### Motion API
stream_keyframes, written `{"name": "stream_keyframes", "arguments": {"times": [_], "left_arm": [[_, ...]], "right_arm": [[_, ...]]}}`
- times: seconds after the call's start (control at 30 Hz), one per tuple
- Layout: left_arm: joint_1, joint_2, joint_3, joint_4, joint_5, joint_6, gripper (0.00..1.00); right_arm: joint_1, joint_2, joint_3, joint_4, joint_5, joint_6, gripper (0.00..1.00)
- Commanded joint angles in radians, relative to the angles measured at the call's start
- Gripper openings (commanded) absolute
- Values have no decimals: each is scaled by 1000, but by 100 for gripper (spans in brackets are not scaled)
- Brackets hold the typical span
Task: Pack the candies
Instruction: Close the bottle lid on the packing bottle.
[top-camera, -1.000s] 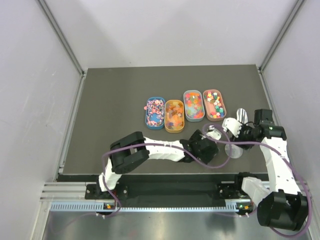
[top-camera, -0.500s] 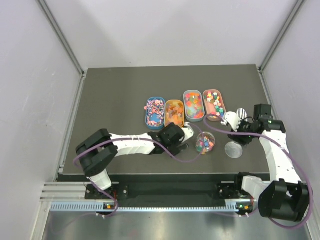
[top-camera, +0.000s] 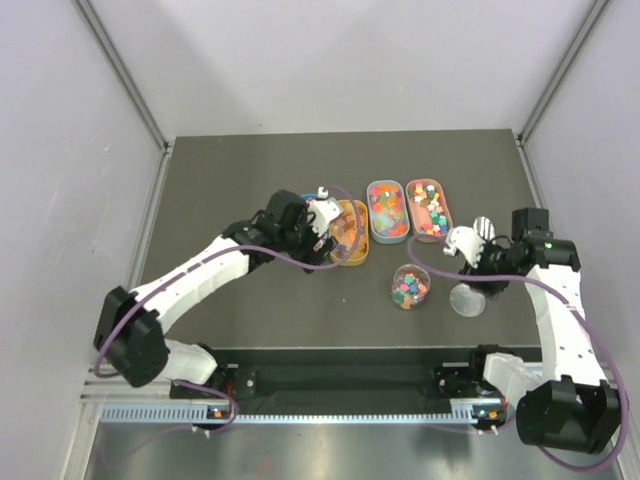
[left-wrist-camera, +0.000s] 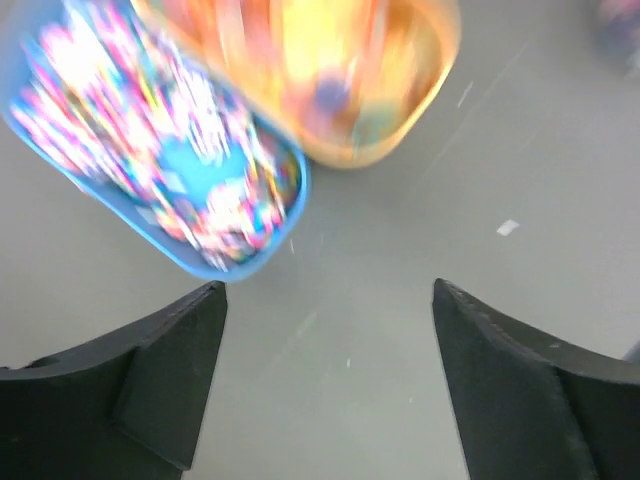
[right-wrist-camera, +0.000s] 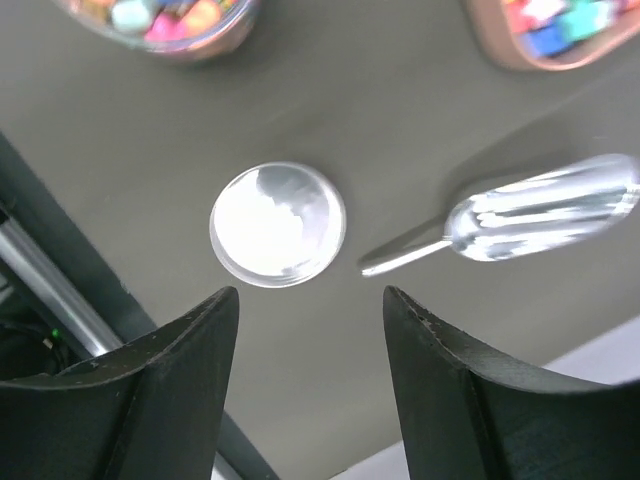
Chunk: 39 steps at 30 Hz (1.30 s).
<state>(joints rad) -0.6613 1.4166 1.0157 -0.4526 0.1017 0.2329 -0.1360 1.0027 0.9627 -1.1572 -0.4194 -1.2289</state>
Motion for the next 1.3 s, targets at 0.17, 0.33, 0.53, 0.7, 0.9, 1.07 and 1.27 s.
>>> {"name": "stream_keyframes", "arguments": {"times": [0.17,0.33,0.53,0.7,0.9,1.07,1.27], "left_arm": [[49,-110,133,-51,98,-4,70],[163,-111,133,-23,151,-90,66],[213,-93,121,20,133,-113,66],[242,-85,129,48,113,-125,67],[267,-90,121,49,99,-127,67],[284,-103,115,49,104,-144,67],[295,-116,106,46,112,-136,67]], "right_arm": [[27,30,-212,91,74,-130,59],[55,76,-252,151,85,-127,59],[93,112,-280,205,91,-98,59],[114,125,-334,246,83,-83,60],[128,122,-390,286,88,-60,58],[161,111,-432,353,114,-31,49],[164,97,-458,373,142,-8,14]]}}
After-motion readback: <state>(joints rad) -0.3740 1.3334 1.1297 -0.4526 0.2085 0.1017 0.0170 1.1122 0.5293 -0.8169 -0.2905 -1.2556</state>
